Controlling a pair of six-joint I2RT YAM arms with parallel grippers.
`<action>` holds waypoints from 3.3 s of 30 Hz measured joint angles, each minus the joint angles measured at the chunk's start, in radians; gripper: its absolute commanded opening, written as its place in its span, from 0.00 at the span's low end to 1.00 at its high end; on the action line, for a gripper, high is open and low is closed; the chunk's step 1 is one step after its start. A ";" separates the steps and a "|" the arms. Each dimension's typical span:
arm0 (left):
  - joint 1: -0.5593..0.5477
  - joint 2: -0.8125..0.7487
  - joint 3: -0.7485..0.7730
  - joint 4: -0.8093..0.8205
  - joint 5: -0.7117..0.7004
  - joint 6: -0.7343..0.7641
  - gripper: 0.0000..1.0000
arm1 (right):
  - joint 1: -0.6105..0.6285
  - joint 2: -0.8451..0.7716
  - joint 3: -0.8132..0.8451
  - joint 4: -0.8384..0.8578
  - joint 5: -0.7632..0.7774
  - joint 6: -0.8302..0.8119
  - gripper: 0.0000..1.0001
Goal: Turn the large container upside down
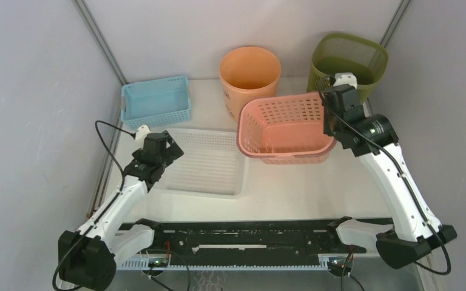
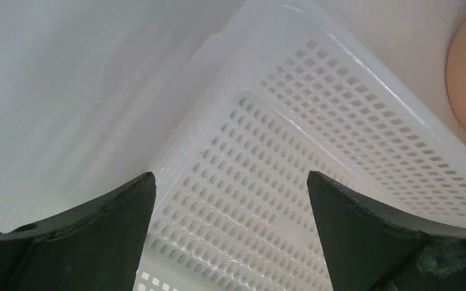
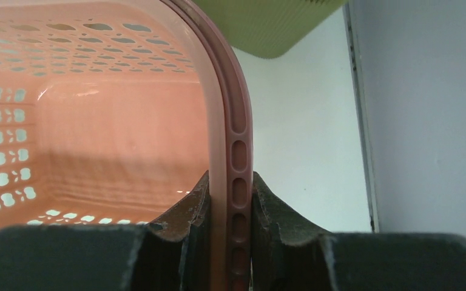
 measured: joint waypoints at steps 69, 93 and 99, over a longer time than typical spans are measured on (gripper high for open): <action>0.039 -0.031 0.016 0.098 0.225 -0.016 1.00 | 0.466 0.032 -0.055 0.689 0.673 -0.459 0.00; -0.363 -0.005 0.540 -0.158 0.185 0.040 1.00 | -0.128 -0.134 -0.367 0.139 -0.444 0.055 0.00; -0.396 0.053 0.563 -0.216 0.147 0.047 1.00 | -0.072 -0.122 -0.513 0.284 -0.432 0.144 0.00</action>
